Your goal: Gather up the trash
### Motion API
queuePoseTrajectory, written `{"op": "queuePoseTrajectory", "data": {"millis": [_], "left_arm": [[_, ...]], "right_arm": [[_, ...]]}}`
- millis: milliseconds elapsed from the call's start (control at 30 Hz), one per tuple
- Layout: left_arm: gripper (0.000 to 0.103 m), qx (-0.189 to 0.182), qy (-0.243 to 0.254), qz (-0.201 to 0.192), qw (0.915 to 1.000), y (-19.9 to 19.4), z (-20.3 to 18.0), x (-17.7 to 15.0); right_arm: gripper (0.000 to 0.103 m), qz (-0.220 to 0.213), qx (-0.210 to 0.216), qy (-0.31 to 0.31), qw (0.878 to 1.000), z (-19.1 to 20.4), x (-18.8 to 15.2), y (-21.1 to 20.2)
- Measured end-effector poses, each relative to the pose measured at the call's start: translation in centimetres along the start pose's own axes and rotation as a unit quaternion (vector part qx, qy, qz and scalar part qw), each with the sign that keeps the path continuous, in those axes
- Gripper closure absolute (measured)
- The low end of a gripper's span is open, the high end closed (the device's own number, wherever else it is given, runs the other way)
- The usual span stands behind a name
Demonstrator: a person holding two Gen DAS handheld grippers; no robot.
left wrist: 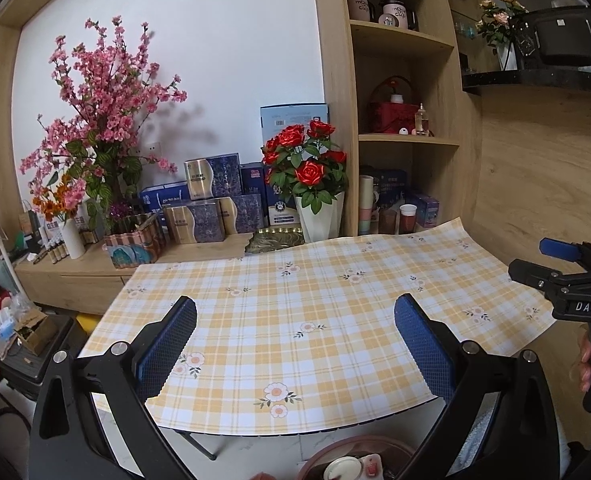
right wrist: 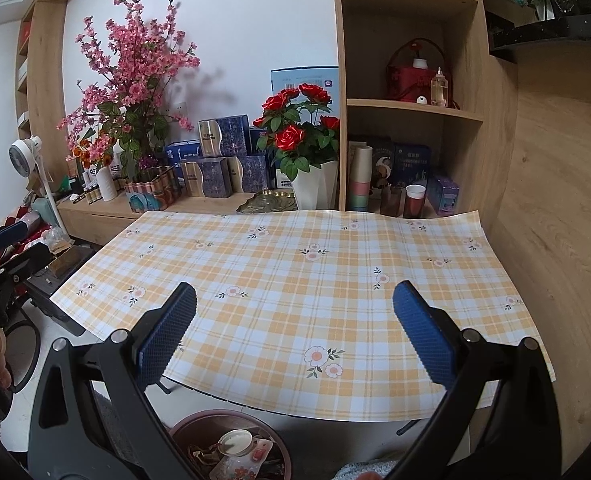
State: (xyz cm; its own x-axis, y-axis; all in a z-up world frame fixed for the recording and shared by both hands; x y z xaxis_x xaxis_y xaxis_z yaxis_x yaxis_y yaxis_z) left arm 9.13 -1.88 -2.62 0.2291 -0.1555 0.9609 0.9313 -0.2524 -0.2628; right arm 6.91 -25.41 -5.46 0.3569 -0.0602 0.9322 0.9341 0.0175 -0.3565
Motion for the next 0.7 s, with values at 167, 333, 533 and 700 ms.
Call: {"op": "queuePoseTrajectory", "data": {"millis": [167,333,533,700], "left_arm": [[0.006,0.002,0.004,-0.003,1.0000,-0.29,-0.17,0.15],[0.006,0.006,0.009,-0.005,0.9999,-0.38,-0.31,0.26],[0.006,0.006,0.012,-0.006,0.9999,-0.55,-0.71,0.43],[0.006,0.004,0.008,-0.004,0.9999,-0.53,-0.70,0.46]], "right_arm": [[0.006,-0.002,-0.003,0.002,1.000,-0.17,0.25,-0.15],[0.006,-0.003,-0.004,0.002,1.000,-0.34,0.30,-0.31],[0.006,-0.002,-0.004,0.002,1.000,-0.34,0.27,-0.31],[0.006,-0.003,-0.005,0.001,1.000,-0.38,0.31,-0.29]]}}
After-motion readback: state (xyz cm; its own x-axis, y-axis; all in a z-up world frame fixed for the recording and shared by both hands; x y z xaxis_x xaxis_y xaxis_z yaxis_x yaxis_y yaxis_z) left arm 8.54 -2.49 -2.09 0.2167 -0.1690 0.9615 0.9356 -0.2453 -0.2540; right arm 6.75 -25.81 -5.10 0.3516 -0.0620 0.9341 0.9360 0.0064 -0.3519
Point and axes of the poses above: each gripper's, at about its wrist camera, not at the fingertips, and y roughly the way its jaws point, z to its left, x to its top, the point moved 9 cm from there along y, roughly the way its jaws point, and after that the axes turned 7 degrees about -z, right-handed, at the moved point
